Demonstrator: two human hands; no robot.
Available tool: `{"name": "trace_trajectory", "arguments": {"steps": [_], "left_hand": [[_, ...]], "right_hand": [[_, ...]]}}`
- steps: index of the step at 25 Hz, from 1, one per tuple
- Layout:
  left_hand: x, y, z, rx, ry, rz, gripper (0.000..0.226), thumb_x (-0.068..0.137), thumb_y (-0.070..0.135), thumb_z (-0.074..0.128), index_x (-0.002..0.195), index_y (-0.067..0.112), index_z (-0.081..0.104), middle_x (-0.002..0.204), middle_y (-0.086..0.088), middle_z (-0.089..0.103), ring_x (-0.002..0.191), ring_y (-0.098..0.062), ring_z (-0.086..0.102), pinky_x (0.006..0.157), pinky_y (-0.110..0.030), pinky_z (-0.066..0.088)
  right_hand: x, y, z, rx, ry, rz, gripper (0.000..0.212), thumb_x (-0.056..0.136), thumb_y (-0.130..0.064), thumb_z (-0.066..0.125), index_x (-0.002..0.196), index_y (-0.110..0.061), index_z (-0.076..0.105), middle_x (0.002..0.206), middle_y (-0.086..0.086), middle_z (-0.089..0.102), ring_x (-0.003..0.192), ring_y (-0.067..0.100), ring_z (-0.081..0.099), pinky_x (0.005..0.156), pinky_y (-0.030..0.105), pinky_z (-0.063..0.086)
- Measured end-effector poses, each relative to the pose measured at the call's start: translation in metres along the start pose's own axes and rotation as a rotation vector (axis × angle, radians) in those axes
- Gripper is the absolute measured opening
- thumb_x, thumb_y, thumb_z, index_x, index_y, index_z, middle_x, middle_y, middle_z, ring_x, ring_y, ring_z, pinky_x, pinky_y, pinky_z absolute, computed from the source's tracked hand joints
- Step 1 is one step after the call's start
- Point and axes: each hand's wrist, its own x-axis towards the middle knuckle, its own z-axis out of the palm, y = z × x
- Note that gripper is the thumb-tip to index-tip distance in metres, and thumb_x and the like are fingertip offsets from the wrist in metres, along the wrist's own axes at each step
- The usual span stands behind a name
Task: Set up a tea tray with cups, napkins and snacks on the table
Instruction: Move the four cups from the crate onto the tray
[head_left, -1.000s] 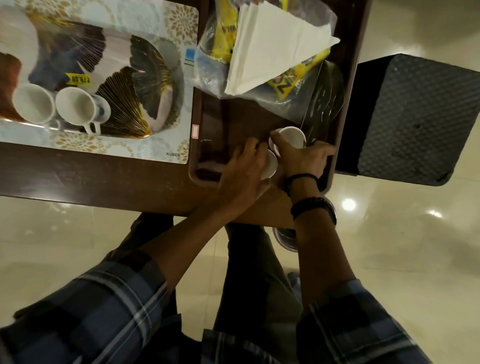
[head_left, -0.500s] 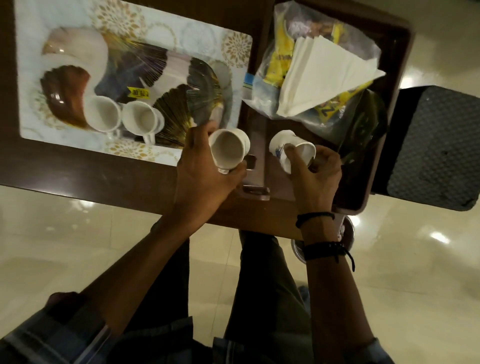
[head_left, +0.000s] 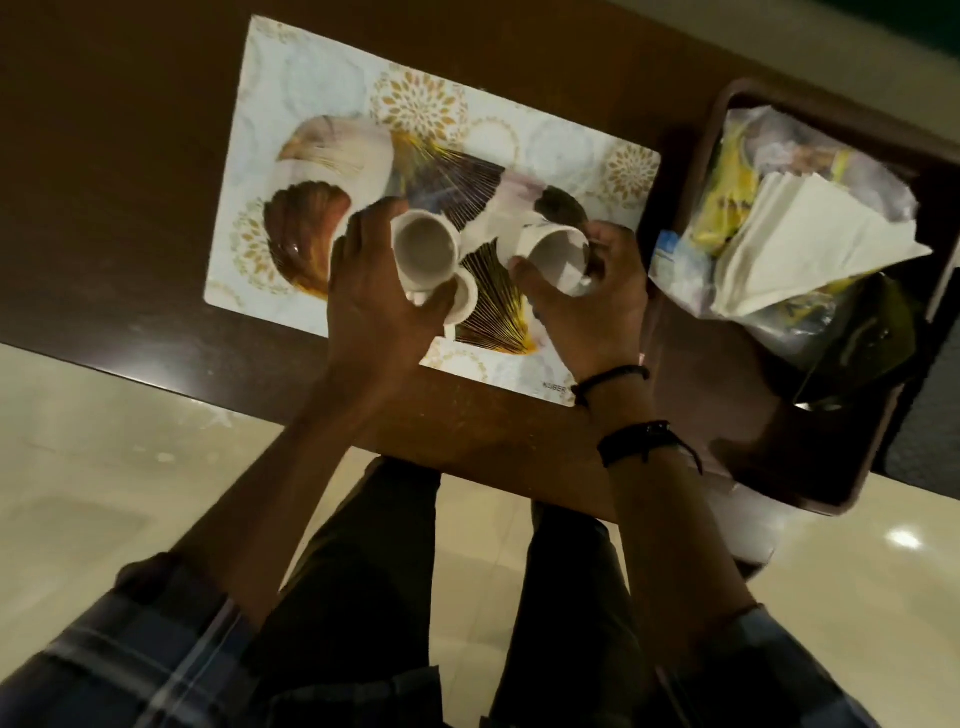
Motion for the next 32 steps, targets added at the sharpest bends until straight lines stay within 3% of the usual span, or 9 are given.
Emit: {"name": "trace_trajectory", "arguments": {"steps": [1, 3, 5, 7, 12, 16, 22, 29, 32], "left_hand": [[0.014, -0.008, -0.003, 0.034, 0.009, -0.003, 0.067, 0.066, 0.028, 0.082, 0.117, -0.005, 0.056, 0.114, -0.021, 0.063, 0.111, -0.024, 0.049, 0.101, -0.007, 0.021], [0.042, -0.019, -0.006, 0.076, -0.034, -0.073, 0.072, 0.067, 0.042, 0.078, 0.123, 0.004, 0.055, 0.121, -0.014, 0.063, 0.114, -0.029, 0.055, 0.101, -0.026, 0.030], [0.064, -0.029, -0.003, 0.069, -0.065, -0.115, 0.073, 0.068, 0.047, 0.076, 0.128, 0.012, 0.052, 0.127, -0.007, 0.061, 0.116, -0.028, 0.057, 0.094, -0.035, 0.041], [0.078, -0.034, 0.001, 0.059, -0.080, -0.127, 0.071, 0.070, 0.046, 0.075, 0.128, 0.014, 0.050, 0.128, -0.005, 0.060, 0.115, -0.026, 0.057, 0.087, -0.032, 0.043], [0.082, -0.046, 0.013, 0.048, -0.161, -0.128, 0.073, 0.069, 0.043, 0.078, 0.129, 0.013, 0.049, 0.126, -0.009, 0.059, 0.113, -0.028, 0.056, 0.082, -0.028, 0.036], [0.077, -0.050, 0.018, 0.049, -0.195, -0.069, 0.068, 0.072, 0.038, 0.077, 0.131, 0.014, 0.053, 0.125, -0.012, 0.059, 0.113, -0.029, 0.055, 0.082, -0.022, 0.031], [0.074, -0.049, 0.021, 0.028, -0.190, -0.070, 0.061, 0.086, 0.025, 0.067, 0.140, 0.010, 0.044, 0.129, -0.019, 0.055, 0.119, -0.031, 0.050, 0.084, -0.010, 0.023], [0.062, -0.036, 0.018, 0.159, -0.116, -0.102, 0.062, 0.093, 0.032, 0.054, 0.147, 0.014, 0.030, 0.141, -0.017, 0.046, 0.130, -0.033, 0.042, 0.095, -0.022, 0.013], [0.048, -0.009, 0.019, 0.151, -0.043, -0.037, 0.064, 0.092, 0.036, 0.055, 0.146, 0.009, 0.032, 0.144, -0.019, 0.044, 0.130, -0.035, 0.042, 0.101, -0.026, 0.015]], "right_hand": [[0.006, -0.004, 0.012, -0.031, -0.025, -0.025, 0.060, 0.065, -0.024, 0.085, 0.115, -0.006, 0.057, 0.112, 0.002, 0.061, 0.097, 0.010, 0.057, 0.082, 0.015, 0.049], [0.017, -0.008, 0.035, -0.132, -0.069, -0.066, 0.059, 0.064, -0.026, 0.084, 0.112, -0.006, 0.058, 0.115, 0.007, 0.062, 0.100, 0.013, 0.055, 0.085, 0.025, 0.047], [0.026, -0.009, 0.054, -0.229, -0.101, -0.074, 0.061, 0.063, -0.030, 0.084, 0.113, -0.006, 0.058, 0.113, 0.007, 0.063, 0.097, 0.012, 0.054, 0.076, 0.016, 0.038], [0.033, -0.008, 0.069, -0.304, -0.148, -0.045, 0.067, 0.065, -0.035, 0.083, 0.119, -0.008, 0.055, 0.115, 0.007, 0.064, 0.101, 0.018, 0.058, 0.074, 0.014, 0.033], [0.035, -0.006, 0.084, -0.347, -0.162, 0.020, 0.071, 0.069, -0.040, 0.081, 0.128, -0.013, 0.052, 0.123, 0.010, 0.062, 0.113, 0.027, 0.057, 0.089, 0.032, 0.047], [0.038, -0.007, 0.089, -0.358, -0.091, 0.079, 0.053, 0.076, -0.040, 0.074, 0.120, -0.014, 0.059, 0.117, 0.008, 0.066, 0.108, 0.026, 0.060, 0.087, 0.036, 0.050], [0.044, -0.009, 0.097, -0.301, 0.016, 0.192, 0.025, 0.094, -0.013, 0.050, 0.113, -0.005, 0.062, 0.111, 0.015, 0.067, 0.104, 0.030, 0.062, 0.087, 0.040, 0.051], [0.029, -0.007, 0.076, -0.208, 0.024, 0.180, 0.042, 0.088, -0.020, 0.061, 0.126, -0.007, 0.051, 0.124, 0.011, 0.060, 0.116, 0.023, 0.054, 0.097, 0.030, 0.044], [0.017, -0.002, 0.048, -0.073, 0.126, 0.205, 0.045, 0.084, -0.019, 0.066, 0.125, -0.010, 0.050, 0.123, 0.006, 0.061, 0.113, 0.023, 0.058, 0.095, 0.041, 0.049]]}}
